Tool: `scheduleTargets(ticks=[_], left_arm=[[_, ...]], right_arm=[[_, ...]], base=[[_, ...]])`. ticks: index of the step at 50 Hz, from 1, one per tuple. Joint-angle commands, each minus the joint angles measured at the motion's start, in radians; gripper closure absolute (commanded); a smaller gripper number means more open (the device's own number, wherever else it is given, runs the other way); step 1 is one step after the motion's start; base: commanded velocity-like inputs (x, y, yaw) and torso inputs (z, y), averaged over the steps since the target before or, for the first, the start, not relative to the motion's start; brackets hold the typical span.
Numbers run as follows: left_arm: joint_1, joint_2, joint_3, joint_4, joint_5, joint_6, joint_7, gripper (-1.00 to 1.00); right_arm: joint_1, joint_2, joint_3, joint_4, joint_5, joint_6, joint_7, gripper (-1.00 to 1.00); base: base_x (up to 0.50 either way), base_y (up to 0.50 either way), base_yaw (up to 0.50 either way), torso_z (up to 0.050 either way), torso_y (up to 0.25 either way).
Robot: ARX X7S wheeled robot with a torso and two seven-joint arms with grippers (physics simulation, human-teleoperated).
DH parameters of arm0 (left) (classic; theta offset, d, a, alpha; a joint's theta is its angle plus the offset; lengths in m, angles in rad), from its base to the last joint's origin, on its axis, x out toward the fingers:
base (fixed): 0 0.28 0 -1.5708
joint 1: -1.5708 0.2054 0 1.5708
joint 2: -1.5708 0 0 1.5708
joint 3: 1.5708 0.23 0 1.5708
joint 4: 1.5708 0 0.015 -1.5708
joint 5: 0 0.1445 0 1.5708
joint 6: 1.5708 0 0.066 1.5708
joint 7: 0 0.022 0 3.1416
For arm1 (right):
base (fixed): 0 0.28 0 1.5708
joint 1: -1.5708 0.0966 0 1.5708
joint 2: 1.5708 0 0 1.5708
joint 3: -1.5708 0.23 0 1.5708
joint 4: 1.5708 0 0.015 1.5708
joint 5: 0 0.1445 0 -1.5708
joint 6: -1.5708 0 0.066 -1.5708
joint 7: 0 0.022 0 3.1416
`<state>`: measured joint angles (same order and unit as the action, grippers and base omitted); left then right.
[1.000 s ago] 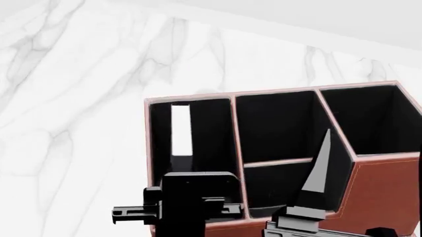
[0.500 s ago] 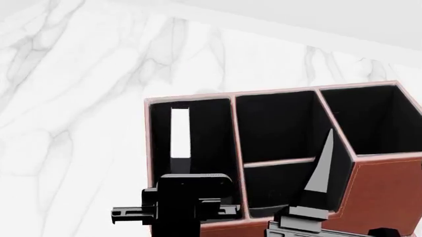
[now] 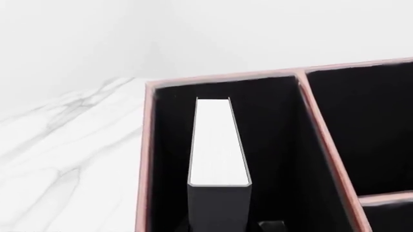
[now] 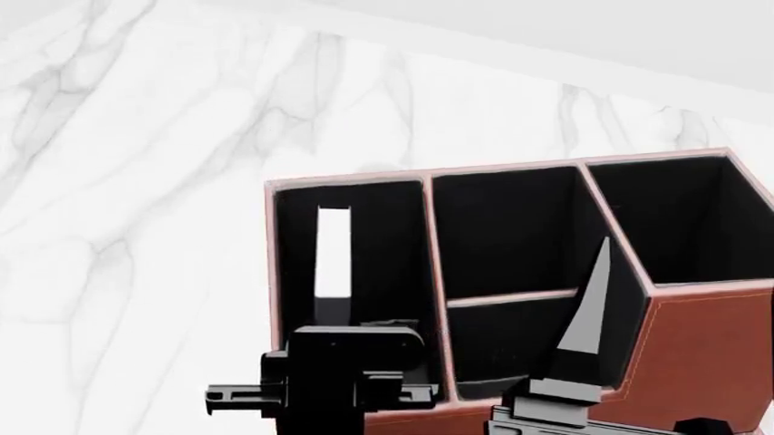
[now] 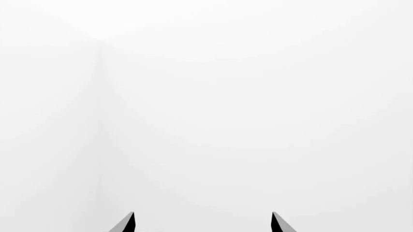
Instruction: Pick up the book and place it in the left compartment of the caddy.
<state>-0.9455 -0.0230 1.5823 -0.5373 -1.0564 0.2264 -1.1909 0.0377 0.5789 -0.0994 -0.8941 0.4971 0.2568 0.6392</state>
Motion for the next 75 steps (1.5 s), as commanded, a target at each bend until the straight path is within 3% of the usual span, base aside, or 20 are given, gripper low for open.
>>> scheduleTargets(ticks=[1,25,26,75], left_arm=[[-0.001,0.023,-0.032,-0.012,0.017,0.044,0.058,1.00],[0.004,0.023,-0.032,-0.031,0.006,0.045,0.089,1.00],[0.004,0.023,-0.032,-0.032,0.006,0.045,0.090,-1.00],[-0.034,0.023,-0.031,0.033,0.031,0.050,0.068,-1.00]], right_arm=[[-0.002,-0.016,0.016,0.006,-0.022,-0.002,-0.019,-1.00],[0.001,-0.011,0.012,0.005,-0.021,-0.005,-0.014,-1.00],[0.001,-0.011,0.011,0.006,-0.021,-0.006,-0.014,-1.00],[0.004,0.001,0.002,0.003,-0.018,-0.008,-0.005,-1.00]], base=[[0.00,0.00,0.00,0.000,0.000],[0.00,0.00,0.00,0.000,0.001],[0.00,0.00,0.00,0.000,0.000],[0.00,0.00,0.00,0.000,0.000]])
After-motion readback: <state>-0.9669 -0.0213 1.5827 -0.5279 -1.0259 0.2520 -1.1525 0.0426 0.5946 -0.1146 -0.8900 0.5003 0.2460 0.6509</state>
